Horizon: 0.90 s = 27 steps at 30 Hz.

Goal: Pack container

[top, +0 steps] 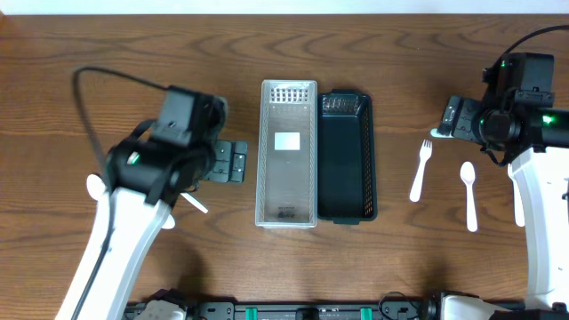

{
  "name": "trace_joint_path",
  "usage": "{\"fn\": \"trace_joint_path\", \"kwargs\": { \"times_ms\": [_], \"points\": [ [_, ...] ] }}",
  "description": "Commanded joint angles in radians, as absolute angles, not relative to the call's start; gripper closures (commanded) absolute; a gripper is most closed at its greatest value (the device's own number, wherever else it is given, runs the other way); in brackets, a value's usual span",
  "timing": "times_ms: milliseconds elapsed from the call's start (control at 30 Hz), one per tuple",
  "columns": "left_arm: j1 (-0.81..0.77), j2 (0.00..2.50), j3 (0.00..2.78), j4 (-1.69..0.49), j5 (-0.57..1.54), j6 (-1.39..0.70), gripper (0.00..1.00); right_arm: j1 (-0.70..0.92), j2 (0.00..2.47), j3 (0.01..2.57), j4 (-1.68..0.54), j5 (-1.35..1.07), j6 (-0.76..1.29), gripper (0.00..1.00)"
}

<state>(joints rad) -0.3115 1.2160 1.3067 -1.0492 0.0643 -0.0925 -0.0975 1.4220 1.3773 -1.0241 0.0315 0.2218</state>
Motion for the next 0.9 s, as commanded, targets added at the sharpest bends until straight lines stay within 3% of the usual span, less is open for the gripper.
{"fn": "trace_joint_path", "kwargs": {
  "times_ms": [0,333,867],
  "points": [
    [-0.309,1.109,1.321,-1.031,0.047,-0.087,0.02,-0.097,1.454,1.377,-1.022,0.059,0.324,0.15],
    [-0.309,1.042,1.320,-1.041,0.040,-0.087,0.02,-0.097,1.785,1.377,-0.974,0.065,0.344,0.08],
    [-0.309,1.110,1.320,-1.042,0.040,-0.087,0.02,-0.096,2.056,1.377,-0.891,0.052,0.343,0.10]
  ]
}}
